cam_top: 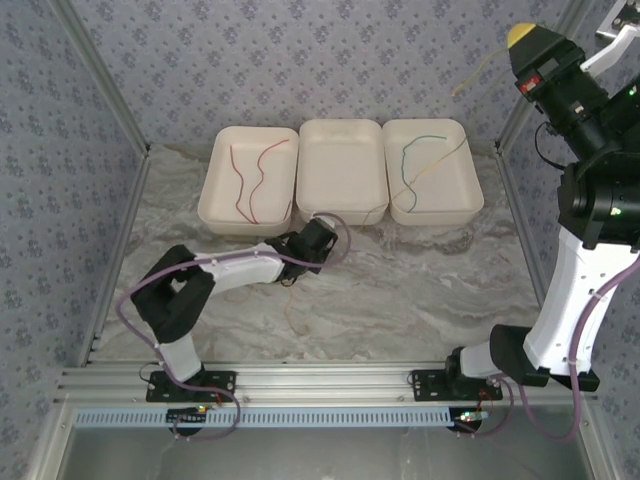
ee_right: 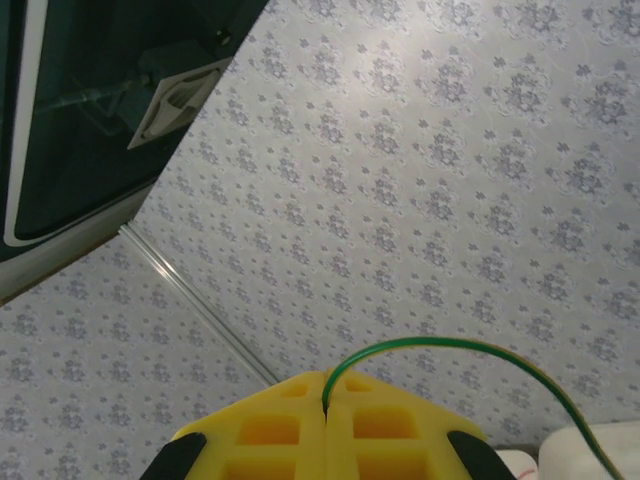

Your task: Untangle the cables

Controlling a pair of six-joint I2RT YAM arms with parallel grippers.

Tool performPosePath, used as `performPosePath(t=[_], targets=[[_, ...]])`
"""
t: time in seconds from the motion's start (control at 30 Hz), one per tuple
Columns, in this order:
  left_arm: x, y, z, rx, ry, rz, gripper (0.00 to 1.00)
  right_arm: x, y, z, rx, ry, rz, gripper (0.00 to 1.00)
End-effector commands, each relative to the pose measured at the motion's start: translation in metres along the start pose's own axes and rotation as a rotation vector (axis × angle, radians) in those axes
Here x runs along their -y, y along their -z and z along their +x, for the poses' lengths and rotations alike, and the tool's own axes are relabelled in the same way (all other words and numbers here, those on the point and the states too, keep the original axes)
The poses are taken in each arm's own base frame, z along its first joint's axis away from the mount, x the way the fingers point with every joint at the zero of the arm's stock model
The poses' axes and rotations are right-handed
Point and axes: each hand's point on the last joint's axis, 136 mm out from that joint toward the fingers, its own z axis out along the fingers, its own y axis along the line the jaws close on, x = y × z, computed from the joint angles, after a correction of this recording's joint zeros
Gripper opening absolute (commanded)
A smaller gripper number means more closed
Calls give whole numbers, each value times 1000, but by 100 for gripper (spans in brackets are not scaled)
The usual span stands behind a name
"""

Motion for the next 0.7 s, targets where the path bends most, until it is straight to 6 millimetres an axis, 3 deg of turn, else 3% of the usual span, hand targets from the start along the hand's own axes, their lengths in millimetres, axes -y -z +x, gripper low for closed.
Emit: performPosePath(t=[0.0,0.2,0.4,0.53,0.67], targets=[[-42,76,-77,211,59,-81,0,3,9,13,-33,20,4,0],[-115,192,-154,466,251,35,0,21,6,51,-103,0,3,0],[-183,290,-203,700,365,109,0,33,3,106,-223,3,1,0],[-209,319,-215,770,402,100,0,43,3,137,-280,-2,8,0],[-209,318,-215,749,405,103,0,47,4,153,-310,-2,8,0]])
